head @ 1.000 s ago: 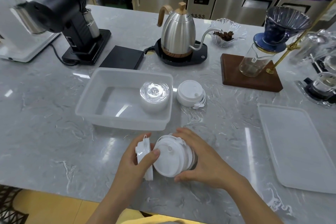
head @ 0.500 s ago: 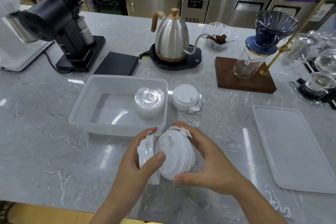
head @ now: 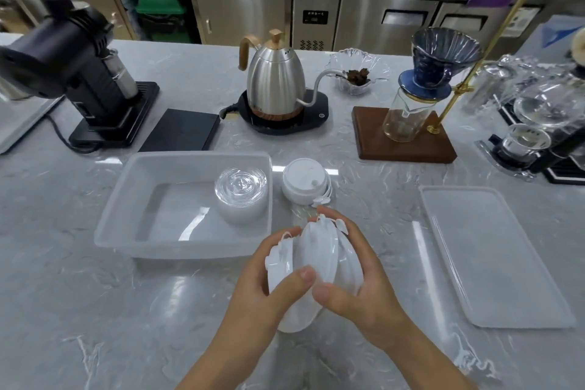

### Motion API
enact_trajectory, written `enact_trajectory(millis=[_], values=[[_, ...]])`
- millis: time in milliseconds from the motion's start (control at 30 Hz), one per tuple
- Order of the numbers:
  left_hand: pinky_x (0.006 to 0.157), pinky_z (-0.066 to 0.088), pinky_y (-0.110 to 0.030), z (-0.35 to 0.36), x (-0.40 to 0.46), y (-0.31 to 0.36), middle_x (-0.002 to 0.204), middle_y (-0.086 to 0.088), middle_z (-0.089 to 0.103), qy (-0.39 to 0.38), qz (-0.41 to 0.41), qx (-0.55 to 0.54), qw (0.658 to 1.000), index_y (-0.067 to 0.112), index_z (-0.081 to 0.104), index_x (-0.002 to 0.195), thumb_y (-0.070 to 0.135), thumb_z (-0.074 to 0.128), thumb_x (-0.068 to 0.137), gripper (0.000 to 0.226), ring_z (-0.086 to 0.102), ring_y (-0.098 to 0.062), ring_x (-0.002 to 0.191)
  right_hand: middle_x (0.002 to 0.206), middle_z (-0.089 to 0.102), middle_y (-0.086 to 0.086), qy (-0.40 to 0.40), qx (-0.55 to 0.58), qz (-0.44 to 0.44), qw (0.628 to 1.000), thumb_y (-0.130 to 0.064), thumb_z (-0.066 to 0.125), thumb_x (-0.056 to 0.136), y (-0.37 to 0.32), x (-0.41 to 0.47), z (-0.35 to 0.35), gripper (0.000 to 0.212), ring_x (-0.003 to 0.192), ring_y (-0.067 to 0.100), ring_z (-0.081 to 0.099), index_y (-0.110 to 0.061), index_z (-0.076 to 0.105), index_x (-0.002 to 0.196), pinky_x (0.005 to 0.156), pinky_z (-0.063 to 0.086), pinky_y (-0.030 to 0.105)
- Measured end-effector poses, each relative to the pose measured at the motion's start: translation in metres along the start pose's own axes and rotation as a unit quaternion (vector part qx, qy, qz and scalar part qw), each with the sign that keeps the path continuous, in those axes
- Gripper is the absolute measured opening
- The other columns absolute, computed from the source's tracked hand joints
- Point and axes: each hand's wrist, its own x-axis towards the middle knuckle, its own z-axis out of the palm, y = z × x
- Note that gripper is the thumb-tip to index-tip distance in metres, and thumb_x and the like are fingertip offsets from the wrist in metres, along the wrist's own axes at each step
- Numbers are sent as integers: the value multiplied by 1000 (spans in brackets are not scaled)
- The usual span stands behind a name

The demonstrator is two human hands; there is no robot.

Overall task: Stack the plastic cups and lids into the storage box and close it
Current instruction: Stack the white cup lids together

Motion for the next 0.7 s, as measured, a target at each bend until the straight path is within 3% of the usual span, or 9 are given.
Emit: enact_trajectory(millis=[100,167,267,333,433,500,600,700], values=[[95,55,-42,0,5,3,126,-2,73,-7,-20,-57,998,40,68,122,48,80,63,62,68,-27,118,126,63,4,38,19,-4,999,-27,83,67,-6,0,-8,82,117,28,64,-26,47,141,89,55,37],[92,57,-42,-2,6,4,131,-14,70,-37,-43,-140,989,31,65,130,51,86,62,74,67,-32,119,126,64,6,46,29,-3,999,-37,87,64,-13,-2,-14,86,116,29,65,-28,49,141,89,55,37],[87,59,-38,-2,5,5,134,-18,67,-98,-80,-258,958,23,64,135,53,89,64,81,67,-32,117,119,69,-7,41,22,-2,999,-48,88,65,-28,-7,-19,82,110,17,69,-33,53,137,83,56,25],[88,59,-39,-1,6,1,132,-13,69,-110,-89,-299,944,24,64,135,54,91,61,84,68,-28,116,121,69,-14,44,-20,-10,999,-42,88,66,-37,-10,-18,78,110,6,68,-32,54,136,83,53,14],[111,44,-54,5,9,-6,142,-13,62,-119,-90,-314,938,26,58,142,57,86,68,85,60,-32,128,120,66,-24,36,-93,-16,995,-29,85,65,-45,-17,-17,78,107,-3,66,-38,52,135,77,52,6],[116,34,-64,9,10,-6,151,-15,54,-130,-91,-323,933,23,50,148,56,81,76,85,52,-36,136,123,63,-27,25,-150,6,988,-36,87,58,-49,-20,-13,83,110,-3,64,-53,49,130,76,55,13],[101,53,-49,13,12,-5,151,-16,53,-142,-84,-333,928,18,48,148,46,76,87,73,56,-34,134,127,57,-36,16,-248,6,969,-43,88,54,-52,-19,-7,86,117,-7,57,-56,45,127,88,54,24],[108,49,-44,15,12,-6,153,-20,49,-99,-75,-285,951,21,51,147,49,82,80,79,50,-35,139,136,50,-34,-15,-309,-17,951,-41,90,59,-51,-15,-1,88,128,-8,48,-51,44,132,99,43,18]])
